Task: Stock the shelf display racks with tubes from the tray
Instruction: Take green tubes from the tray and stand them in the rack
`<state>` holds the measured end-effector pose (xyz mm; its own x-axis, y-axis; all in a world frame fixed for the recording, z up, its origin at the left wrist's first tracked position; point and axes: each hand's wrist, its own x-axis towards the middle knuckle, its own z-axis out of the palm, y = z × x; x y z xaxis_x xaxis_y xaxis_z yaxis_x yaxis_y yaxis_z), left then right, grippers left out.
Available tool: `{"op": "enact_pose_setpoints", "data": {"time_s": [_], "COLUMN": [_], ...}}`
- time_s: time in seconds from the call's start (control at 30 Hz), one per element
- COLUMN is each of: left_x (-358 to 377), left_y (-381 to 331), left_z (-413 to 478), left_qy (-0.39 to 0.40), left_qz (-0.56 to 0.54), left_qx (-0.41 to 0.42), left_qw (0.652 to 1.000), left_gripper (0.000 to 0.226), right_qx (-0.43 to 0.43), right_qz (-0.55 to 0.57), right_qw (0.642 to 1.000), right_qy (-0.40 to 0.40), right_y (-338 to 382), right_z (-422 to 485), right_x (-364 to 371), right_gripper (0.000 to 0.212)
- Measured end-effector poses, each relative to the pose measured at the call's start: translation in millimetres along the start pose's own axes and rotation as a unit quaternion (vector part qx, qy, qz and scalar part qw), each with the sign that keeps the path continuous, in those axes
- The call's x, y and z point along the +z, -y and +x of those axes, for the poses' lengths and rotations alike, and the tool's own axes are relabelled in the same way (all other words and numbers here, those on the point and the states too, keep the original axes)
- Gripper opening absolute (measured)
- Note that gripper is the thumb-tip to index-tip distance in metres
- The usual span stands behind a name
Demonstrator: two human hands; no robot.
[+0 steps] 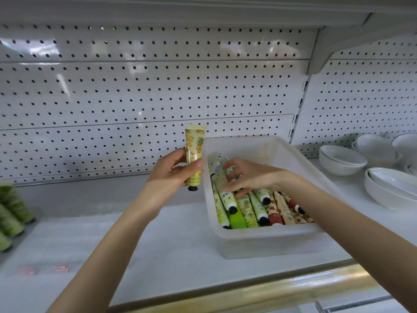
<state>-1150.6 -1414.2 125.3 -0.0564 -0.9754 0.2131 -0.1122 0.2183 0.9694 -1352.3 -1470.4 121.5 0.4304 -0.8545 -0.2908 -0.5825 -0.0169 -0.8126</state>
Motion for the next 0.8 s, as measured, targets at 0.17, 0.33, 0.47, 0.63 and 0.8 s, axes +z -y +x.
{"op": "enact_pose_setpoints", "data": {"time_s": [0.17, 0.33, 0.47, 0.63, 0.8], "left_x": [-8.4, -17.2, -25.3, -37.4, -49.4], "left_y": [3.6, 5.4, 3.5, -0.7, -2.4], "left_z": [-3.8, -9.4, -13.4, -18.1, -25.5], "left_qy": [-0.019, -0.030, -0.035, -0.034, -0.031], "left_qz": [0.012, 0.019, 0.000, -0.017, -0.034], "left_qx": [-0.006, -0.003, -0.004, 0.005, 0.006], "left_qw": [1.000, 0.999, 0.999, 0.999, 0.999], "left_gripper": [0.015, 0.015, 0.024, 0.021, 0.020], "right_qx": [0.000, 0.000, -0.030, -0.081, -0.062], "right_qz": [0.052, 0.119, 0.217, 0.379, 0.453], "right_qw": [0.998, 0.993, 0.976, 0.922, 0.889], "right_qy": [0.029, 0.026, -0.005, 0.012, 0.026], "right_y": [1.8, 7.1, 17.2, 38.5, 55.2], "right_z": [-1.6, 1.2, -2.0, -13.5, -13.6], "right_x": [5.2, 3.3, -3.3, -1.7, 28.6], "right_gripper": [0.050, 0.047, 0.042, 0.033, 0.035]}}
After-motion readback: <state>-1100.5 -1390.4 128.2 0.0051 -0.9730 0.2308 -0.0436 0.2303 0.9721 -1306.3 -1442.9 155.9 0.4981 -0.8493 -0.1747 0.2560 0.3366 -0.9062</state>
